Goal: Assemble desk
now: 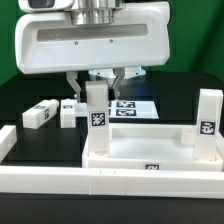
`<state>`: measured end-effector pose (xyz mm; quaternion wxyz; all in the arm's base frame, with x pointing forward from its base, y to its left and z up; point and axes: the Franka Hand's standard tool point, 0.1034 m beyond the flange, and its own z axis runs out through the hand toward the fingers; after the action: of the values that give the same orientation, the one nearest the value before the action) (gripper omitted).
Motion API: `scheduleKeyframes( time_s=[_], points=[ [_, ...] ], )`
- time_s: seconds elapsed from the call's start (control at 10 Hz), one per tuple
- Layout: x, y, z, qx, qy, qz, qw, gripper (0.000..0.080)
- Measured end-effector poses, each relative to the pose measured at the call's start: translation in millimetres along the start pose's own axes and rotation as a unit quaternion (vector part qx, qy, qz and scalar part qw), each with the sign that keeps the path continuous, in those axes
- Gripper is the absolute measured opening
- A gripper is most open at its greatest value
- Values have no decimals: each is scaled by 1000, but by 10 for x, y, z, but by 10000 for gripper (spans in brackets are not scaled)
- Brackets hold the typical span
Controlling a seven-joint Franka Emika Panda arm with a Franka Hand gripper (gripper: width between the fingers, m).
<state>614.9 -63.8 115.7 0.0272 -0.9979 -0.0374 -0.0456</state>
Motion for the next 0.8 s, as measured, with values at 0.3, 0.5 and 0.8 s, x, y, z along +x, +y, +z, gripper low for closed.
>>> scheduleKeyframes(
  time_s=[0.3, 0.5, 0.8],
  points=[
    [0, -4, 2, 2, 0, 82, 997, 288],
    [-9, 15, 5, 7, 1, 179, 984, 288],
    [-22, 45, 14, 7, 5, 308, 951, 288]
  ],
)
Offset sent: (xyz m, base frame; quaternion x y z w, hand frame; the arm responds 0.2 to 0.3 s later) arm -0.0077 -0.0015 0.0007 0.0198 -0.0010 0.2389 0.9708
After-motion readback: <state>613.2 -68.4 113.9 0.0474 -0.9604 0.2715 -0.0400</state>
